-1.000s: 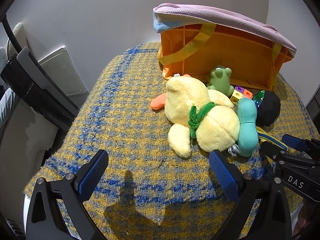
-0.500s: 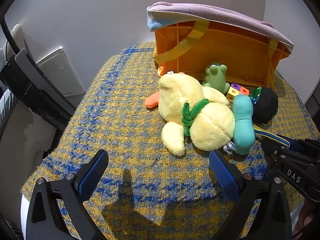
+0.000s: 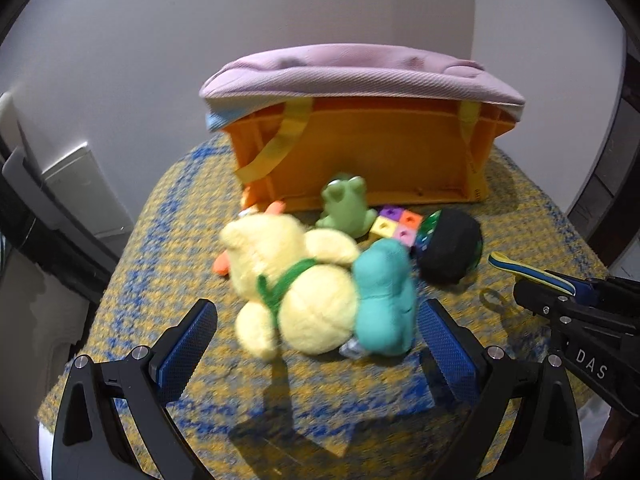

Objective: Organize objects
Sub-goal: 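Grasp the teal plush with the left tool while the right tool holds the strap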

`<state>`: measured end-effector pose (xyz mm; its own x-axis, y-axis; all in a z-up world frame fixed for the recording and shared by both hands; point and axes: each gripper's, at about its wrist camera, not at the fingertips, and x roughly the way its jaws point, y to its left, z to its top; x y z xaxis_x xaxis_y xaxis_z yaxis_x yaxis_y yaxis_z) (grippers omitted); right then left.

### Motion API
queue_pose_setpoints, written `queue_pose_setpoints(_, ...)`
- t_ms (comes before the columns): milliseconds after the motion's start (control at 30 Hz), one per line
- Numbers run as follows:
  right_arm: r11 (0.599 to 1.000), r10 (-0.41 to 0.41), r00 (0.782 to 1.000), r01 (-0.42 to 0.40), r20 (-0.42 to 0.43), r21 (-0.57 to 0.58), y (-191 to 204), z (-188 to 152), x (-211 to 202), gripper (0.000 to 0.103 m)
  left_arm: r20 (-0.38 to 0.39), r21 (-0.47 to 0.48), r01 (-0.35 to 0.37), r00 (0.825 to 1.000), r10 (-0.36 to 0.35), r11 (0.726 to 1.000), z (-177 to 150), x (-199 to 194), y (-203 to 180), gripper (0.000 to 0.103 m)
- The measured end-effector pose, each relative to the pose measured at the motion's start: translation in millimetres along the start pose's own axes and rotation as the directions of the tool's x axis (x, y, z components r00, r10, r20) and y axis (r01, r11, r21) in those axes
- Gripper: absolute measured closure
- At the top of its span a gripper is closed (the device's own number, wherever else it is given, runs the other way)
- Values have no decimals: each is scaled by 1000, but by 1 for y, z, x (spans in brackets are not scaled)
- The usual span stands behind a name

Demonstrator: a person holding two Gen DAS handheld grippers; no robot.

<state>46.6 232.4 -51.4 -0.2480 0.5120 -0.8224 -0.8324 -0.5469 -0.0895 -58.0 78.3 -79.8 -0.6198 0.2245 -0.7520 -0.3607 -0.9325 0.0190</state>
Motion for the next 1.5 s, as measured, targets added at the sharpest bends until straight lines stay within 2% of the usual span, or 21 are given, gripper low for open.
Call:
queue_pose_setpoints(200, 999, -12, 1000, 12, 12, 30, -19, 21, 1, 76, 35, 57, 37, 999, -39, 998, 14, 3, -26, 1)
queue_pose_setpoints(367, 998, -11, 1000, 11, 5, 60, -29, 22, 3, 76, 12, 59, 72, 997, -72, 996, 22, 19, -36, 7)
queue_pose_setpoints(433, 998, -9, 1000, 9, 3, 65, -31, 23, 4, 76, -10, 46, 89, 996, -89, 995, 22, 26, -36, 14)
queue_pose_setpoints(500, 998, -8, 1000, 8, 1, 67, -31, 23, 5, 76, -36, 38, 105, 994, -104, 994, 23, 33, -37, 26)
queue_pose_setpoints(633, 998, -5, 1000, 5, -9, 69, -34, 22, 8, 76, -60, 40, 117, 992, -115, 992, 26, 41, -40, 39)
queue_pose_setpoints(733, 997, -5, 1000, 6, -11, 73, -35, 21, 9, 76, -91, 43, 140, 987, -136, 989, 28, 47, -43, 60)
queue_pose_setpoints(767, 997, -5, 1000, 6, -12, 74, -36, 21, 9, 76, -105, 42, 149, 984, -144, 988, 28, 49, -44, 70)
queue_pose_setpoints(800, 997, -5, 1000, 6, -13, 74, -36, 21, 9, 76, -122, 40, 158, 981, -152, 987, 27, 51, -46, 73)
queue_pose_setpoints(1100, 998, -4, 1000, 4, -4, 64, -33, 20, 4, 76, -112, 51, 166, 981, -160, 985, 26, 42, -51, 77)
queue_pose_setpoints(1500, 999, 13, 999, -14, 35, 46, -22, 26, -15, 76, -68, 46, 123, 990, -120, 991, 35, 15, -33, 77)
